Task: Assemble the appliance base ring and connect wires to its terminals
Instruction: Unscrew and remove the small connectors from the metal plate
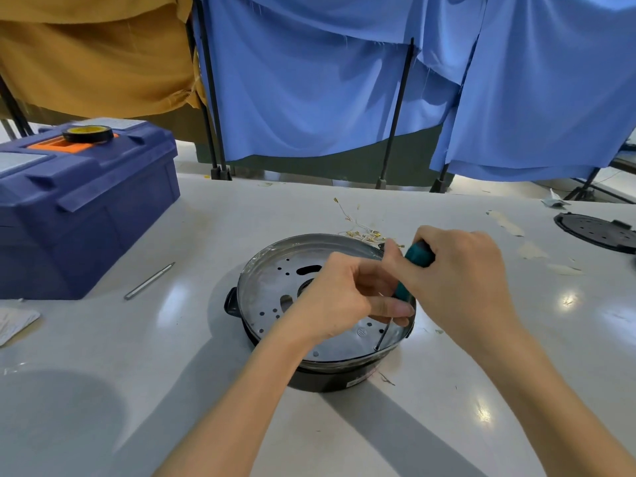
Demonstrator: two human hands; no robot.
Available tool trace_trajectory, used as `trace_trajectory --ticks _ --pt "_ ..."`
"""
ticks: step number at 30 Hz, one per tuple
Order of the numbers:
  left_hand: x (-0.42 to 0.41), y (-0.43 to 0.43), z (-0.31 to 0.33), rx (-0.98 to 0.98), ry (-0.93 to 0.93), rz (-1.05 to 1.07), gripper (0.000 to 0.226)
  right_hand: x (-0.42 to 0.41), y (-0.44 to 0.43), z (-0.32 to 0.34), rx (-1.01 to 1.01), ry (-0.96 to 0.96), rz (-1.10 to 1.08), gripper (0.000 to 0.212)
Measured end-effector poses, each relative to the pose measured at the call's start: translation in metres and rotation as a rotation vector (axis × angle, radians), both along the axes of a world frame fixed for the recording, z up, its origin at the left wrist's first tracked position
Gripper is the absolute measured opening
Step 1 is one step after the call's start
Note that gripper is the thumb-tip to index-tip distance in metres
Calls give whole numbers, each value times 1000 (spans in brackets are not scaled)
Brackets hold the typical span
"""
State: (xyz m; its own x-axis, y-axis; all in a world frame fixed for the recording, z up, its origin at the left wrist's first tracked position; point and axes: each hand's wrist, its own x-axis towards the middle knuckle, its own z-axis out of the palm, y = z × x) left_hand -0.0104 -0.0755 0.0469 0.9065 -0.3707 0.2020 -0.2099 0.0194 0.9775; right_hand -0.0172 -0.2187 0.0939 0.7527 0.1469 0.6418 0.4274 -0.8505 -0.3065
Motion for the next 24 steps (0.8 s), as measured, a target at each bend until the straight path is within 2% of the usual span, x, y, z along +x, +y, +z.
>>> trace_trajectory --ticks 3,5,8,10,11,13,18,21,24 --pt "2 -6 0 2 16 11 14 1 4 -4 -74 17 -225 52" --pt "3 -7 -2 8 26 18 15 3 2 -2 -115 18 -258 56" --pt "2 -6 -2 -13 47 18 18 7 -13 9 -98 120 -8 54" --pt "2 -2 -3 -35 59 18 21 6 -20 14 -75 148 207 38" --pt "1 0 -4 -37 62 13 23 5 -20 15 -69 132 269 30" --pt "-1 4 -6 -37 61 -17 25 6 -18 13 -45 93 307 27" --pt "-2 -2 -6 -14 33 -18 25 7 -7 9 -56 61 116 40" --pt "1 -1 -5 -39 47 -58 16 -3 4 -1 -112 -36 -89 40" --pt "0 4 -3 -41 63 -113 18 -11 13 -4 -139 -90 -218 46"
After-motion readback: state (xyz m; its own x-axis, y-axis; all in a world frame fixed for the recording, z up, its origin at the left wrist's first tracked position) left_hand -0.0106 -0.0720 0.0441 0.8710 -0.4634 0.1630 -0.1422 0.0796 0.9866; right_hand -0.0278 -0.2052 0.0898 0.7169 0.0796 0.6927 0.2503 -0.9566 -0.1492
